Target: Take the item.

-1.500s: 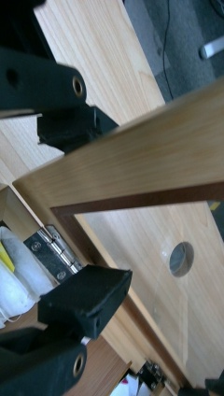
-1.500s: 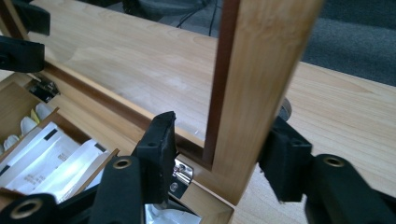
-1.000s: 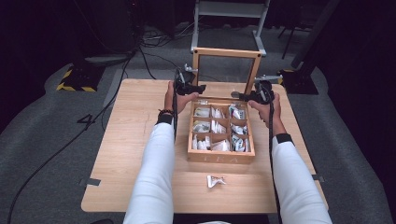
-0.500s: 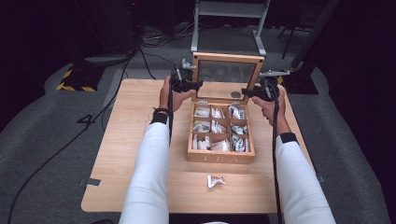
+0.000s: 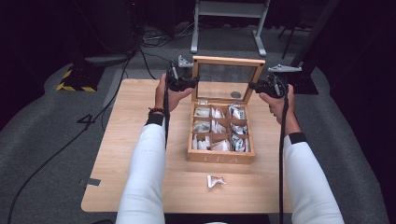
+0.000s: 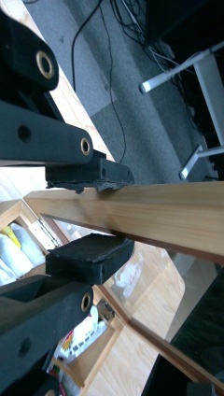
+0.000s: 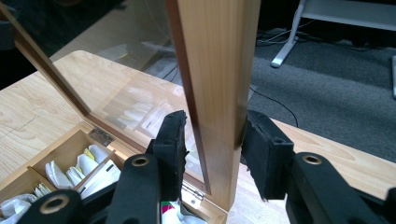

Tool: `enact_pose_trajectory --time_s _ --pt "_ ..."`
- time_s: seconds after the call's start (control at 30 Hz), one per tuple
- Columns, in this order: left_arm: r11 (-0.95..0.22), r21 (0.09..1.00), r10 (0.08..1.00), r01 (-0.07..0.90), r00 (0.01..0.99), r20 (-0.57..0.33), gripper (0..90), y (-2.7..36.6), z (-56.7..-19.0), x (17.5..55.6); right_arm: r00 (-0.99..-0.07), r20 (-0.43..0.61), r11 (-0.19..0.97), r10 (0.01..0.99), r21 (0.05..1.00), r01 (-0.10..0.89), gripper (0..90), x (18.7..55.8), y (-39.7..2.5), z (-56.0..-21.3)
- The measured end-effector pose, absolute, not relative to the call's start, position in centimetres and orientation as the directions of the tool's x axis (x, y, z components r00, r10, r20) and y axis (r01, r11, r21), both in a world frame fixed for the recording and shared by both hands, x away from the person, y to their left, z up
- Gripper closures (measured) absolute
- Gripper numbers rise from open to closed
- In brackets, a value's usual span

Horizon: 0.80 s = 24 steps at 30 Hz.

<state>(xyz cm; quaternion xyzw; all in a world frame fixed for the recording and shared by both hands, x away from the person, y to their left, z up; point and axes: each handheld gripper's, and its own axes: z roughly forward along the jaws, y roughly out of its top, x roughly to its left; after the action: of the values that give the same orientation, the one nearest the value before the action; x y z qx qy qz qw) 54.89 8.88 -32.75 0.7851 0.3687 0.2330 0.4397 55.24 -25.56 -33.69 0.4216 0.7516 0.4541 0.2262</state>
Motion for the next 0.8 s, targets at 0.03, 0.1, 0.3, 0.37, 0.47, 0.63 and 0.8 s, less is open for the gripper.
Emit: enact_pose_trajectory --time_s 0.03,0.1,0.3,0.37,0.47,0.63,0.8 --pt "-0.343 0.861 0.784 0.374 0.619 0.043 64.8 8.8 -32.7 54.9 -0.544 0.037 0.238 0.839 0.872 0.427 58.6 55.3 -25.5 -33.6" --pt "-0.33 0.865 0.782 0.378 0.623 0.026 64.5 9.0 -32.8 55.1 -0.555 0.021 0.263 0.832 0.866 0.427 58.1 55.6 -25.3 -33.7" --pt "-0.343 0.86 0.768 0.377 0.64 0.026 65.0 9.2 -32.6 55.3 -0.561 0.013 0.272 0.827 0.865 0.421 60.5 55.6 -25.4 -33.7" --pt "-0.344 0.861 0.768 0.375 0.64 0.028 65.1 9.2 -32.4 55.2 -0.566 0.015 0.265 0.825 0.873 0.41 60.7 55.5 -25.6 -33.5" --pt "-0.333 0.87 0.764 0.363 0.645 0.023 64.4 9.2 -32.0 54.8 -0.569 0.004 0.271 0.822 0.876 0.399 60.8 55.1 -25.6 -32.9" --pt "-0.345 0.874 0.76 0.342 0.649 0.046 63.7 9.2 -31.3 53.7 -0.585 0.0 0.273 0.811 0.884 0.379 59.9 54.2 -25.8 -31.9" --pt "-0.36 0.875 0.745 0.325 0.665 0.059 63.3 9.4 -31.1 52.9 -0.601 -0.033 0.311 0.799 0.878 0.365 59.6 53.4 -25.6 -31.5"
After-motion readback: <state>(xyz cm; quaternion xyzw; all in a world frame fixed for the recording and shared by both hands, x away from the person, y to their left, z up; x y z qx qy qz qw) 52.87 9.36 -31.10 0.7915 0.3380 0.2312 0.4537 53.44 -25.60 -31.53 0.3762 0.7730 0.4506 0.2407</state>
